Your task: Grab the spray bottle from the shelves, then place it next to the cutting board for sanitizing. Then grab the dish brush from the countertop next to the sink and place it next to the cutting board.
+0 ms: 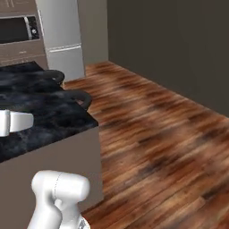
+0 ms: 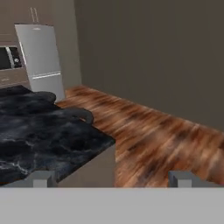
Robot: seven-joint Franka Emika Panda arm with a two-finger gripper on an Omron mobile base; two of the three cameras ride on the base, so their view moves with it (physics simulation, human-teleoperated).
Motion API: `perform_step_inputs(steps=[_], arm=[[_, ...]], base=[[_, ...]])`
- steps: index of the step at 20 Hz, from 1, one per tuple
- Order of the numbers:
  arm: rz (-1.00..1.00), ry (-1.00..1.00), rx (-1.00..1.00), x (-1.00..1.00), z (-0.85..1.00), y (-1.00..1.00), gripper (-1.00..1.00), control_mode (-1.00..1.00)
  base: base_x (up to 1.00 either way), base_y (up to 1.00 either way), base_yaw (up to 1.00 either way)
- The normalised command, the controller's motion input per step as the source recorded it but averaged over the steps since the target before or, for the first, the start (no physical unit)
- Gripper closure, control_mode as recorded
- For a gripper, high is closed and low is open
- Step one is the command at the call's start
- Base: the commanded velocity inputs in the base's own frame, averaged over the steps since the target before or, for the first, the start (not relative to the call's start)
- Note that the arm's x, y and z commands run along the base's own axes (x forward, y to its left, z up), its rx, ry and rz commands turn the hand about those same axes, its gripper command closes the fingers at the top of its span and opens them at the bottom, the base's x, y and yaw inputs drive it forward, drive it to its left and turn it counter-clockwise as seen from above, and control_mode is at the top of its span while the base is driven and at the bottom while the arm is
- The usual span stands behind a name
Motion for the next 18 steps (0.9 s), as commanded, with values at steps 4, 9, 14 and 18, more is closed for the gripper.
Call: perform_step_inputs(steps=[4, 9, 14, 18], arm=[[0.00, 0.00, 0.00, 0.00, 0.00, 0.00, -1.00, 1.00], [0.00, 0.00, 0.00, 0.00, 0.00, 0.00, -1.00, 1.00], [0.00, 0.00, 0.00, 0.00, 0.00, 0.00, -1.00, 1.00], [0.00, 0.00, 0.00, 0.00, 0.00, 0.00, -1.00, 1.00]], base=[[-0.16, -0.04, 0.88], [-0.01, 0.00, 0.81], [0.11, 0.04, 0.55], [0.17, 0.17, 0.42]])
